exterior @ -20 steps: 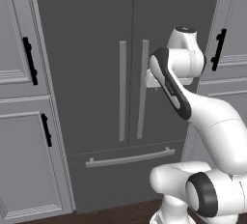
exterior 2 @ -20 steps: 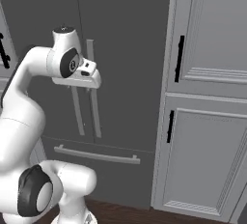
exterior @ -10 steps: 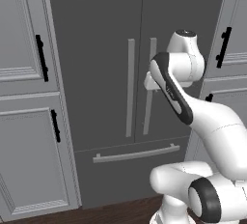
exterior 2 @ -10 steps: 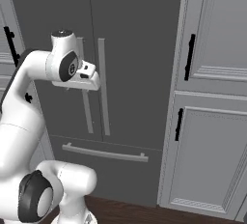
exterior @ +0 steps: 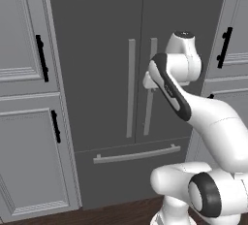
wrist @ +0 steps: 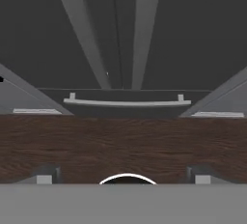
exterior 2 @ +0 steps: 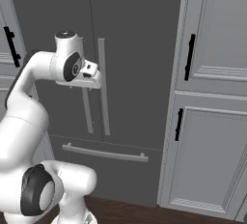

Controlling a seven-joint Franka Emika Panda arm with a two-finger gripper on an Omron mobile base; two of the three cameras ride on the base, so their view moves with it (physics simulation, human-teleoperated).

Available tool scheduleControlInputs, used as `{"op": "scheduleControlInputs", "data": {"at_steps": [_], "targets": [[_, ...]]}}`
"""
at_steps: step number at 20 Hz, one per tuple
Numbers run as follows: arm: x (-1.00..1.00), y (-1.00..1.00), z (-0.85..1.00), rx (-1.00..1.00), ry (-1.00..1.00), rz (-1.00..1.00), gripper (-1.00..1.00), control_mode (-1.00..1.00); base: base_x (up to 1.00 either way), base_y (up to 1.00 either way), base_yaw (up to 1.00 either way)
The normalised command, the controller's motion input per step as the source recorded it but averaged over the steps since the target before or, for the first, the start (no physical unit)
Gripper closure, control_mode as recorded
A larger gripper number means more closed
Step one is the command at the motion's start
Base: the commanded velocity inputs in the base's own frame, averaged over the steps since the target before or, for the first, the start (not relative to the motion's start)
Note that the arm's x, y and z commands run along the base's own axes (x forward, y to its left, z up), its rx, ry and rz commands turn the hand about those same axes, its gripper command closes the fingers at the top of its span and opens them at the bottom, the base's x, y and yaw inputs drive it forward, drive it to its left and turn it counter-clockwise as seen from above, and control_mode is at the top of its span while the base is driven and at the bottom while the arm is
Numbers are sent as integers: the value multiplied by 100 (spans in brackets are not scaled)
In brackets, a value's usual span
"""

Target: Take the strawberry from the fridge and place it on top of the pancake, located on the dining counter.

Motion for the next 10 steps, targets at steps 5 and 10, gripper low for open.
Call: {"op": "scheduleControlInputs", "data": {"at_steps": [5, 10], "targets": [[60, -15, -18, 0, -25, 11, -100, -100, 0, 0, 0], [70, -35, -4, 2, -13, 10, -100, -100, 0, 0, 0]]}}
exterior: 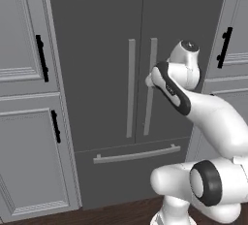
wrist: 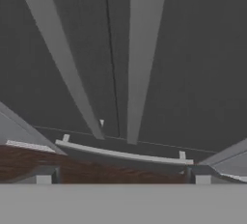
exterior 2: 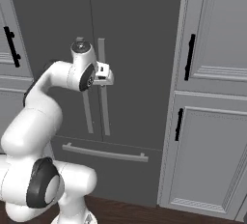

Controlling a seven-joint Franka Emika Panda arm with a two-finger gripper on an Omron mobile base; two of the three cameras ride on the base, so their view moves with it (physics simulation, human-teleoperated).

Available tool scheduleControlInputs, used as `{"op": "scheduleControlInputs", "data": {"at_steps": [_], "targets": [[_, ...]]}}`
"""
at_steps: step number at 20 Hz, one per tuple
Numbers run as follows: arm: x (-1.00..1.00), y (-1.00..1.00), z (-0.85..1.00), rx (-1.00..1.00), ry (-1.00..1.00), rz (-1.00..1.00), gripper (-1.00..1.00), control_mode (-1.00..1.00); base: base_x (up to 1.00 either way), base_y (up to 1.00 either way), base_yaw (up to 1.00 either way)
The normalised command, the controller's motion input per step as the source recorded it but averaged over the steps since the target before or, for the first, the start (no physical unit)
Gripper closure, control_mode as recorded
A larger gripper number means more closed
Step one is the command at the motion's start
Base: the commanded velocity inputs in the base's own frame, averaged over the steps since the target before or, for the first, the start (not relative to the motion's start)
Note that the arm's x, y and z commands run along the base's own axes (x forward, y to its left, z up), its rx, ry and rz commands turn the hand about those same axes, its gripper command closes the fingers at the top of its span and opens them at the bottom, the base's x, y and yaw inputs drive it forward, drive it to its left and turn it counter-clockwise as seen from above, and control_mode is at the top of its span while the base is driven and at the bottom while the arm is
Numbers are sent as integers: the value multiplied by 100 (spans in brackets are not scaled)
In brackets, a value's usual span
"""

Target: Take the strawberry from the fridge and place it on top of the pancake, located on the dining counter.

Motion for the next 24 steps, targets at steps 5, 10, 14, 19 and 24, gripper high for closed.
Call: {"op": "scheduleControlInputs", "data": {"at_steps": [5, 10, 14, 19, 24], "targets": [[75, -1, 0, 1, -5, 0, -100, -100, 0, 0, 0], [44, 25, 0, -1, 0, -6, -100, -100, 0, 0, 0], [57, 2, -14, 0, 0, -12, -100, -100, 0, 0, 0], [52, -2, -26, 0, 0, -11, -100, -100, 0, 0, 0], [47, 0, -17, 0, 0, -3, -100, -100, 0, 0, 0]]}}
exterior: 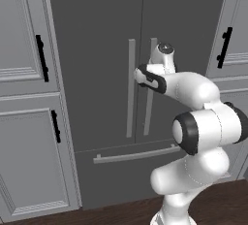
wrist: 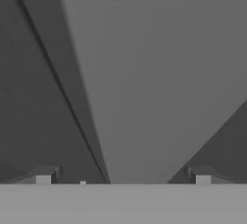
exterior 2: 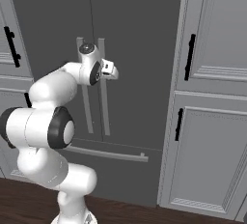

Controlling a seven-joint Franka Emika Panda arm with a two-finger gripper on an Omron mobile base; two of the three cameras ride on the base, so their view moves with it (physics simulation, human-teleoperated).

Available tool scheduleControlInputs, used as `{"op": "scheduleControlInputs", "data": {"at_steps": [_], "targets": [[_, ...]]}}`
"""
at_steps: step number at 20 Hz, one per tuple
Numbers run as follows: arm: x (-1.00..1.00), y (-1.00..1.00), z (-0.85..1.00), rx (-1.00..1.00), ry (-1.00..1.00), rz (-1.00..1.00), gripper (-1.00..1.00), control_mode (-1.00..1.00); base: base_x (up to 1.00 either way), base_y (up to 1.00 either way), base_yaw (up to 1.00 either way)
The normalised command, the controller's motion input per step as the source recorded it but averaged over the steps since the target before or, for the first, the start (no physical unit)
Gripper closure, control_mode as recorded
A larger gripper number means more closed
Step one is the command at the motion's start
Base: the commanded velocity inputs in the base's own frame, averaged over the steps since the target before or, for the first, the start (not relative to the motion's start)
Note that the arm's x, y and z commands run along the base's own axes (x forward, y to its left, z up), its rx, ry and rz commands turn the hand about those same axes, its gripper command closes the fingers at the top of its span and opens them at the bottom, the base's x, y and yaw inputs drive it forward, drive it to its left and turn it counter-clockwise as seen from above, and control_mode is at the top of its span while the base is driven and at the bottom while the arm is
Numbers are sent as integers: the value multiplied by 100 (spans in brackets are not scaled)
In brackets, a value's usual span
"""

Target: Take the strawberry from the fridge and place it on top of the pancake, located on the dining counter.

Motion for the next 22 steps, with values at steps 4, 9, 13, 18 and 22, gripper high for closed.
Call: {"op": "scheduleControlInputs", "data": {"at_steps": [4, 9, 13, 18, 22], "targets": [[18, 0, -28, 0, -4, 0, -100, -100, 0, 0, 0], [25, 0, -34, 0, -7, 0, -100, -100, 0, 0, 0], [51, 0, -33, 0, -1, 0, -100, -100, 0, 0, 0], [76, 0, -39, 0, 0, 0, 100, -100, 0, 0, 0], [83, 3, -46, 0, 0, 0, 100, -100, 0, 0, 0]]}}
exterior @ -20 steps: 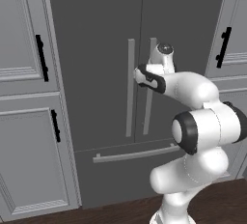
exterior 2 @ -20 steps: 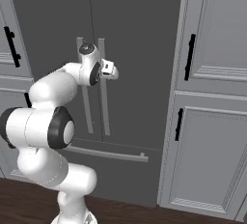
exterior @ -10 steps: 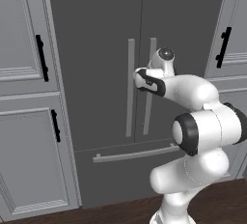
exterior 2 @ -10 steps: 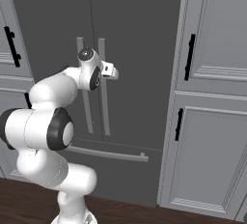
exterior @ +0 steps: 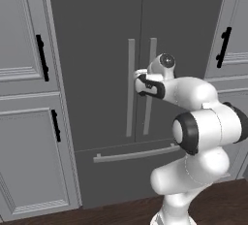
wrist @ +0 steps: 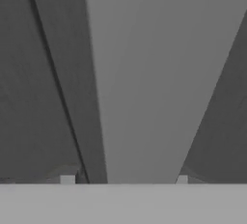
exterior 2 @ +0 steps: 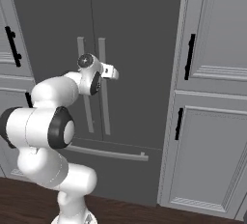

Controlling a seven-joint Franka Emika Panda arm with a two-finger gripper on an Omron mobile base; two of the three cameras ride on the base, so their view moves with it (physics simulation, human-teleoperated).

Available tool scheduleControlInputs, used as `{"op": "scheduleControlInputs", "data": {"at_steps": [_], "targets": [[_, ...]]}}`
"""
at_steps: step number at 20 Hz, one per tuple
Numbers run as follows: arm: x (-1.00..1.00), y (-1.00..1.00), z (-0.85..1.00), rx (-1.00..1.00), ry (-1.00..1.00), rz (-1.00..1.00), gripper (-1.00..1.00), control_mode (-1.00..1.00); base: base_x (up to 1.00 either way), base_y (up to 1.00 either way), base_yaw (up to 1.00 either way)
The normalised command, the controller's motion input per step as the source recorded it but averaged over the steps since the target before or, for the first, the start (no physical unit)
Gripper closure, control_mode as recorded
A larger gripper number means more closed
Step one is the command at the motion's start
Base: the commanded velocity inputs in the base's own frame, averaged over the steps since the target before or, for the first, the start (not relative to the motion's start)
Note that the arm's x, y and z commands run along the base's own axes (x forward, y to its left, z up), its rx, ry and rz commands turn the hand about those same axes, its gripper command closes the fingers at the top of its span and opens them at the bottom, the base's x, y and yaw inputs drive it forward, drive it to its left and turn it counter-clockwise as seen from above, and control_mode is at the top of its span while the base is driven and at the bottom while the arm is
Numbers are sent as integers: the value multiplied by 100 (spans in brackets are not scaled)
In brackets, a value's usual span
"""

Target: Take the strawberry from the fridge and place it on top of the pancake, located on the dining counter.

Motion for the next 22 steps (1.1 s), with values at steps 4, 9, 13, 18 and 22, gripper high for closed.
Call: {"op": "scheduleControlInputs", "data": {"at_steps": [4, 9, 13, 18, 22], "targets": [[50, 0, -41, 0, -7, 0, 100, -100, 0, 0, 0], [-5, -19, -37, 0, -1, 0, 100, -100, 0, 0, 0], [-56, -67, -13, 0, 0, -2, 100, -100, 0, 0, 0], [-90, -92, 0, 1, 0, -2, 100, -100, 0, 0, 0], [-100, -100, 0, 4, 0, -5, 100, -100, 0, 0, 0]]}}
